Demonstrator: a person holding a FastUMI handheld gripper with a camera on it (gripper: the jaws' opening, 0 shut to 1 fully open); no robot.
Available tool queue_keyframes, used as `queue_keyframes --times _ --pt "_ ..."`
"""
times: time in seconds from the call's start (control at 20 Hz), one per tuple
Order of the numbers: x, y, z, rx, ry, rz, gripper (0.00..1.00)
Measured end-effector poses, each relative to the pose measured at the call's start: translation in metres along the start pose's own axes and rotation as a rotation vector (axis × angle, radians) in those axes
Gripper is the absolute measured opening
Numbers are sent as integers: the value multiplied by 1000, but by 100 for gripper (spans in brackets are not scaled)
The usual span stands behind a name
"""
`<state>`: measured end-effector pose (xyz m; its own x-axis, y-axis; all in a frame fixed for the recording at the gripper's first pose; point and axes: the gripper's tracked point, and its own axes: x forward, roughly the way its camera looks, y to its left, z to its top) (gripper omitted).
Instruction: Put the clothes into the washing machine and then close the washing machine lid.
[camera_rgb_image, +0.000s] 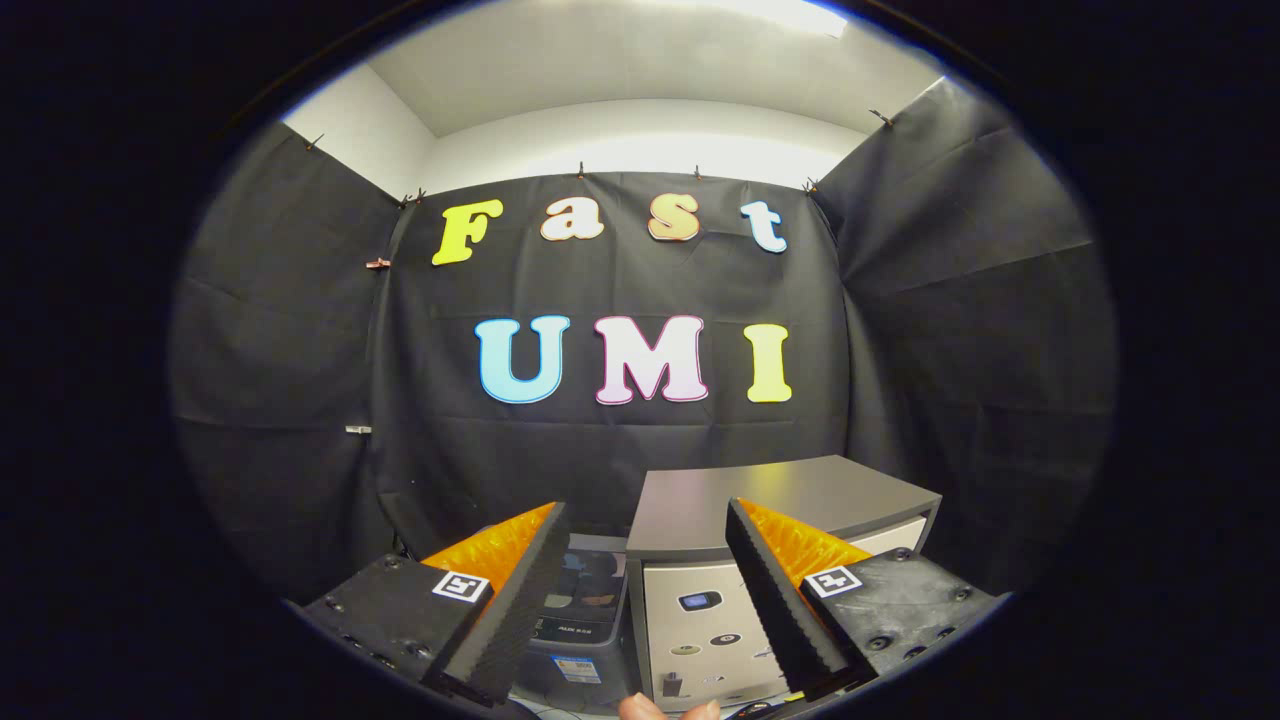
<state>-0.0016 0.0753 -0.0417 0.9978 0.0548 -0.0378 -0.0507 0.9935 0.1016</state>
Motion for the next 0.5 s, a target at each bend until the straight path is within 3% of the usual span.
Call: queue_keyframes --times 0.5 --pt "-14 -23 -2 9 3 -13 98"
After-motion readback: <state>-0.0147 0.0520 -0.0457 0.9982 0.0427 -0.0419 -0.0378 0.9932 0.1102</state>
